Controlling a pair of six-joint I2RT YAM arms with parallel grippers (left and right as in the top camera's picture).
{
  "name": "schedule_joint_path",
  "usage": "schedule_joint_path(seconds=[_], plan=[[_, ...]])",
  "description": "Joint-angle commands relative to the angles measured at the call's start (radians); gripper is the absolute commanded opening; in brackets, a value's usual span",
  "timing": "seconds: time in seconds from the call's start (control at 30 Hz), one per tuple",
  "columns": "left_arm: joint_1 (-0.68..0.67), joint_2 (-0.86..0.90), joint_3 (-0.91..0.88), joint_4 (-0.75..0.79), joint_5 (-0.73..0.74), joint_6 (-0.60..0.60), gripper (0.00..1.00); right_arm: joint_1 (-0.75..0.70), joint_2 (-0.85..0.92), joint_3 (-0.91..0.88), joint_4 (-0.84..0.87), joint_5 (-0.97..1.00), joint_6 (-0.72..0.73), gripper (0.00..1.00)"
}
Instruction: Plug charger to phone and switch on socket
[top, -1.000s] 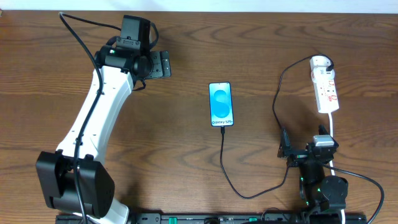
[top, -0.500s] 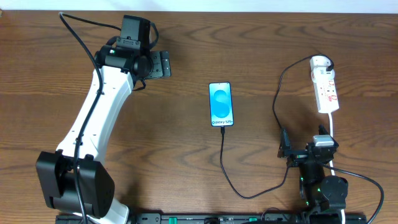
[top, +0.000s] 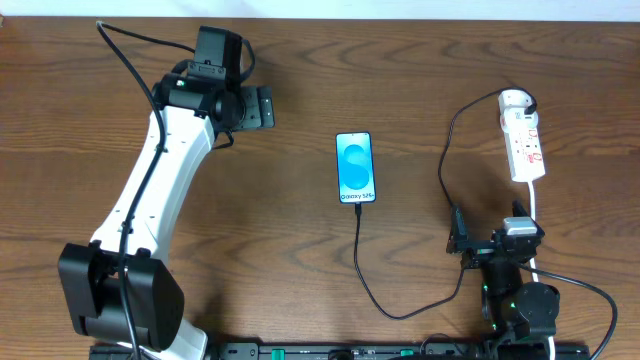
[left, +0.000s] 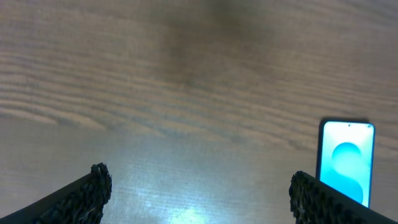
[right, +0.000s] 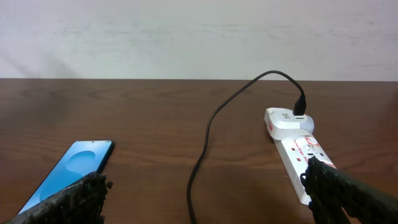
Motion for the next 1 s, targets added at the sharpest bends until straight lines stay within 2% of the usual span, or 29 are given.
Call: schedule_joint_path(seconds=[0.0, 0.1, 0.27, 0.43, 0.57, 0.7, 0.97], plan=[[-0.003, -0.039, -0.062, -0.012, -0.013, 0.013, 0.94, 0.008, -0.006, -0.004, -0.002, 0.009, -0.01, 0.99], [-0.001, -0.105, -0.161, 0.009, -0.013, 0.042, 0.93, 0.008, -0.006, -0.004, -0.002, 0.009, -0.01, 0.99], [0.003, -0.249, -0.378, 0.187, -0.018, 0.114, 0.94, 0.008, -0.006, -0.004, -0.002, 0.009, -0.01, 0.99], [0.015, -0.395, -0.549, 0.303, -0.016, 0.119, 0.94, 0.008, -0.006, -0.003, -0.002, 0.009, -0.01, 0.99], [0.034, -0.475, -0.647, 0.317, -0.016, 0.118, 0.94, 0.008, -0.006, -0.004, -0.002, 0.009, -0.01, 0.99], [0.059, -0.551, -0.721, 0.263, -0.016, 0.118, 0.93, 0.008, -0.006, -0.003, -0.002, 0.009, -0.01, 0.99], [0.09, -0.701, -0.955, 0.48, 0.002, 0.165, 0.93, 0.008, -0.006, -0.003, -0.002, 0.009, -0.01, 0.99]])
